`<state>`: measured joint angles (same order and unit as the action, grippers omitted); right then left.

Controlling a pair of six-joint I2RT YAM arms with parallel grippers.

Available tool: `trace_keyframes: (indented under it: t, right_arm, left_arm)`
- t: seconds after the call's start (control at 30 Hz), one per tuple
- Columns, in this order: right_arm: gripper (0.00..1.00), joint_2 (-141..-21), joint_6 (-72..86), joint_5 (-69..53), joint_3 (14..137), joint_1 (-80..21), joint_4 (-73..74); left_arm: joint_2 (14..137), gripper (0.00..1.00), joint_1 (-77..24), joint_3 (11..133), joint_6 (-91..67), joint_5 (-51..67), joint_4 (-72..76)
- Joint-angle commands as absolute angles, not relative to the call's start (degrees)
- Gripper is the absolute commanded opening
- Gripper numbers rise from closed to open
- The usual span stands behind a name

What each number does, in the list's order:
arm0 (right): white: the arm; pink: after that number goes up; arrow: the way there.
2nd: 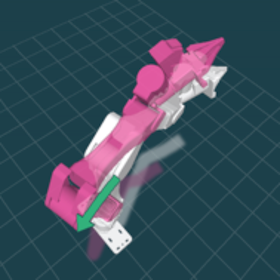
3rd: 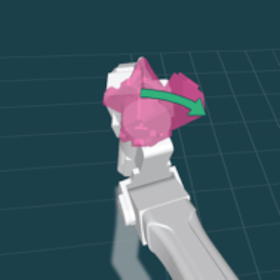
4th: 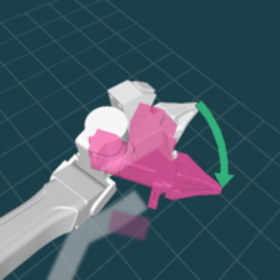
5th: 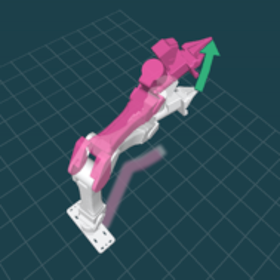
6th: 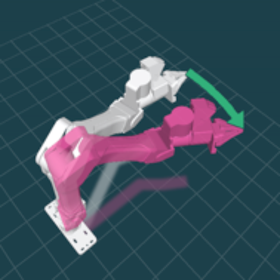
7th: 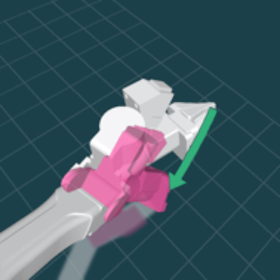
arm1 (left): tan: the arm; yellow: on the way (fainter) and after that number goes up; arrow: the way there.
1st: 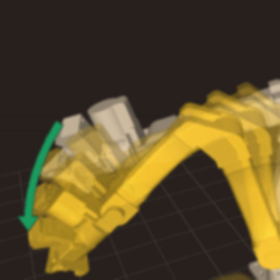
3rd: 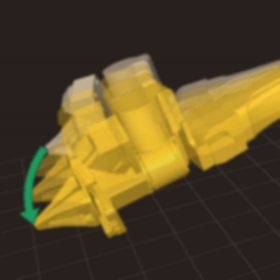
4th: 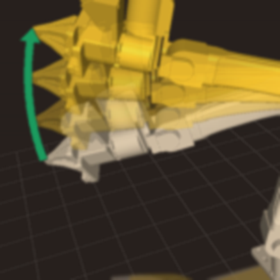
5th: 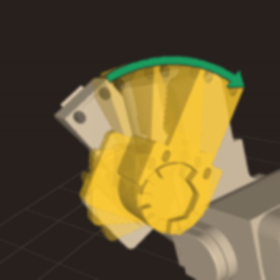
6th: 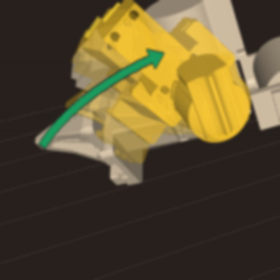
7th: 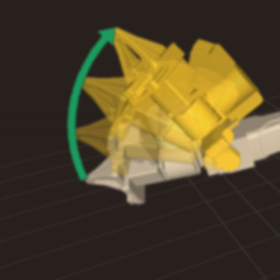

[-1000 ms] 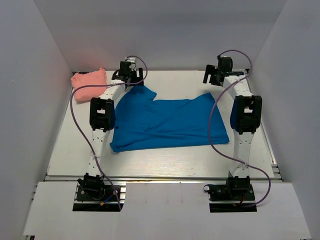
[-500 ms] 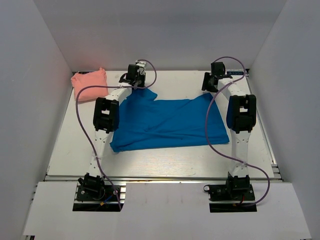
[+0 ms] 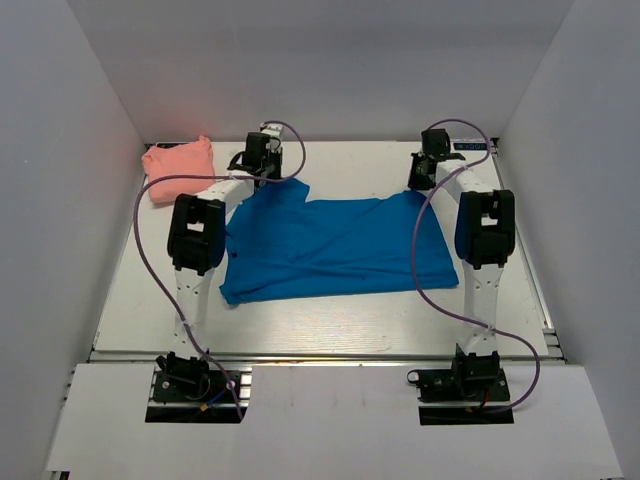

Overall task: Fold and stack the t-shirts
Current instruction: Grap the side of the flattened tshirt furthest away from the robot with both arms, then fold the other side of the tshirt into a rectangle

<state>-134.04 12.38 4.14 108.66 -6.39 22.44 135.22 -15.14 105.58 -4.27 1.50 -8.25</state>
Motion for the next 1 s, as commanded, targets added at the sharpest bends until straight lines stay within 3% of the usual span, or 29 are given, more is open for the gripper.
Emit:
trace_keyframes:
  t: [0.0,0.43,0.97]
  right_arm:
    - [0.0,-126.0,12.6,3.3,104.2,-6.4,18.7]
    - [0.0,-107.1,13.7,5.9,80.1,-6.4,7.6]
    - [0.0,-99.3,15.0,11.7,70.4,-5.9,8.2]
  left_arm:
    - [124.0,0.0,-15.2,101.1,-5.3,1.7,-3.2]
    - [95.1,0.0,-15.2,64.5,-11.7,5.3,2.5]
    - [64.3,0.0,-15.7,32.5,-23.1,12.2,3.8]
